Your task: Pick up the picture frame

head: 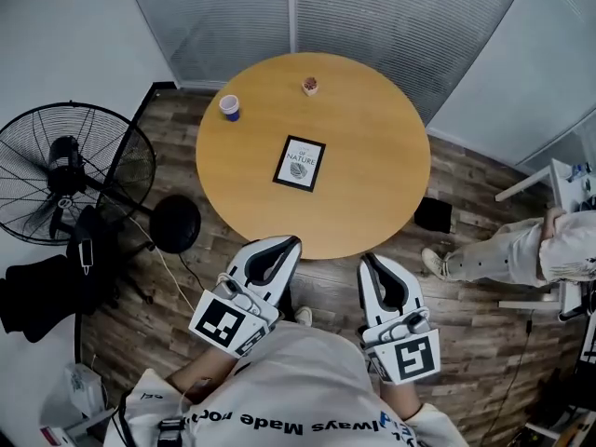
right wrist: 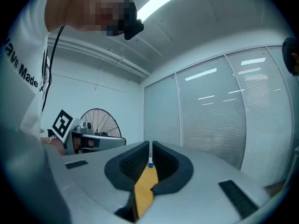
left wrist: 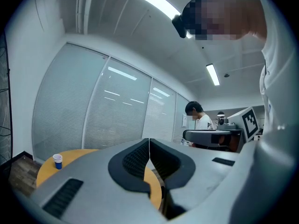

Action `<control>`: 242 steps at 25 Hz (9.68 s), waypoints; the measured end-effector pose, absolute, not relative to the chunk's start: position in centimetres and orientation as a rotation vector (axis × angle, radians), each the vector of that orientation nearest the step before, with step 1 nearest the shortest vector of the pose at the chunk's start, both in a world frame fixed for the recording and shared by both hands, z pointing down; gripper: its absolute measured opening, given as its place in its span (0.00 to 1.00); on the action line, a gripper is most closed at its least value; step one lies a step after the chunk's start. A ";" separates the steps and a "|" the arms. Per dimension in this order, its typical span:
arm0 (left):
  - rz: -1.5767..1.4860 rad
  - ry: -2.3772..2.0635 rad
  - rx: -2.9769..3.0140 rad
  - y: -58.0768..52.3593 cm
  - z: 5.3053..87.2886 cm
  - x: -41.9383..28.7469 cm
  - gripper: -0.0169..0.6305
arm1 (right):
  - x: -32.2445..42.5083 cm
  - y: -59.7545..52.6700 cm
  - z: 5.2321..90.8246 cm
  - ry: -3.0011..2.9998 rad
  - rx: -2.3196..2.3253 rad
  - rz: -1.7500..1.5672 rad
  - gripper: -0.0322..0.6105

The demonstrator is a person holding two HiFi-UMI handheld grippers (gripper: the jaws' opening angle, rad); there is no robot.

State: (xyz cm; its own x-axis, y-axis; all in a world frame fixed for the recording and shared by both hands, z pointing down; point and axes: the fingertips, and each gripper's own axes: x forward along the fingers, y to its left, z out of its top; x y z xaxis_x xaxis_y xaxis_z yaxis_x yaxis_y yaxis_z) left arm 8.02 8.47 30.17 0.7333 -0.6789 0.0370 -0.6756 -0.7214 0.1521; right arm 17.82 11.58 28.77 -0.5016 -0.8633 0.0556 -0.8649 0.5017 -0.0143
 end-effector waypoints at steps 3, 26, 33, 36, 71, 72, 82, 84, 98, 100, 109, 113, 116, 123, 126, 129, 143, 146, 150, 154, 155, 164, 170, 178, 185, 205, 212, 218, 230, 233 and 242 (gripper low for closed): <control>-0.038 -1.086 2.781 5.8 30.2 7.8 0.07 | 17.7 9.0 28.7 -2.678 1.559 0.057 0.12; -0.025 -0.971 2.829 -14.3 29.7 2.9 0.07 | 12.2 -10.8 28.0 -2.607 1.657 0.033 0.12; -0.018 -0.929 2.828 -17.7 31.2 1.0 0.07 | 10.1 -14.0 29.2 -2.563 1.684 0.038 0.12; -0.007 -0.913 2.820 -19.0 32.2 0.4 0.07 | 9.4 -15.1 30.1 -2.545 1.690 0.056 0.12; 0.295 -0.880 2.675 -22.8 47.1 0.5 0.08 | 8.8 -18.8 44.1 -2.398 1.565 0.287 0.13; 0.306 -0.878 2.663 -22.8 47.8 0.5 0.08 | 8.9 -18.9 44.6 -2.394 1.564 0.301 0.13; 0.430 -0.867 2.587 -23.1 55.1 0.4 0.13 | 9.3 -19.4 50.6 -2.316 1.544 0.396 0.13; 0.450 -0.871 2.566 -23.3 56.4 0.4 0.17 | 9.4 -19.6 51.8 -2.301 1.535 0.420 0.13; 0.576 -0.900 2.426 -24.4 65.5 0.4 0.16 | 11.2 -20.6 60.3 -2.182 1.513 0.556 0.13; 0.591 -0.901 2.413 -24.5 66.7 0.5 0.17 | 11.4 -20.6 61.6 -2.169 1.509 0.568 0.13; 0.685 -0.892 2.369 -25.3 71.2 1.3 0.17 | 12.6 -21.2 66.5 -2.110 1.498 0.639 0.14; 0.723 -0.887 2.340 -25.4 72.9 1.0 0.17 | 12.7 -21.6 68.4 -2.087 1.493 0.663 0.14; 0.745 -0.889 2.316 -25.9 74.1 1.0 0.17 | 12.9 -22.2 70.0 -2.070 1.484 0.687 0.14; 0.790 -0.884 2.264 -26.3 76.5 1.2 0.18 | 13.4 -22.7 73.5 -2.025 1.459 0.765 0.16; 0.801 -0.884 2.246 -26.5 77.3 1.2 0.18 | 13.6 -22.8 74.9 -2.008 1.454 0.796 0.16; 0.807 -0.879 2.224 -26.6 78.1 1.0 0.18 | 13.6 -22.8 76.0 -1.988 1.448 0.826 0.17; 0.816 -0.875 2.181 -26.6 79.8 1.0 0.20 | 13.5 -22.8 79.6 -1.932 1.432 0.949 0.20; 0.816 -0.877 2.180 -26.6 79.9 1.1 0.20 | 13.5 -22.8 79.9 -1.931 1.439 0.964 0.21; 0.830 -0.876 2.191 -26.5 79.9 1.3 0.20 | 13.5 -22.8 80.0 -1.939 1.443 0.962 0.21; 0.833 -0.874 2.187 -26.5 79.9 1.3 0.20 | 13.5 -22.8 79.9 -1.933 1.445 0.948 0.22; 0.833 -0.871 2.186 -26.5 79.9 1.3 0.20 | 13.5 -22.8 79.9 -1.931 1.445 0.943 0.22; 0.845 -0.872 2.172 -26.3 79.9 1.3 0.18 | 13.6 -22.6 79.9 -1.897 1.458 0.947 0.21; 0.856 -0.892 2.172 -26.0 79.3 1.3 0.18 | 13.6 -22.4 79.2 -1.875 1.493 0.953 0.21; 0.845 -0.897 2.233 -25.6 76.8 1.7 0.18 | 13.9 -21.7 76.9 -1.892 1.544 0.929 0.21; 0.829 -0.903 2.266 -25.1 74.5 2.0 0.18 | 14.3 -21.1 74.7 -1.906 1.586 0.891 0.21; 0.725 -0.948 2.351 -23.9 68.4 2.1 0.18 | 14.4 -19.9 68.5 -1.946 1.674 0.793 0.21; 0.676 -0.957 2.381 -23.9 66.0 2.2 0.18 | 14.5 -19.8 65.9 -1.968 1.711 0.749 0.21; 0.619 -0.986 2.410 -23.9 63.9 2.0 0.18 | 14.4 -19.9 63.4 -1.994 1.738 0.696 0.21; 0.513 -1.022 2.441 -23.2 59.2 1.6 0.18 | 14.2 -19.7 58.3 -2.040 1.792 0.587 0.20; 0.491 -1.032 2.447 -23.2 58.2 1.4 0.18 | 14.0 -19.8 57.1 -2.053 1.804 0.562 0.20; 0.439 -1.045 2.526 -23.3 54.4 1.4 0.18 | 14.0 -19.6 53.7 -2.083 1.854 0.508 0.20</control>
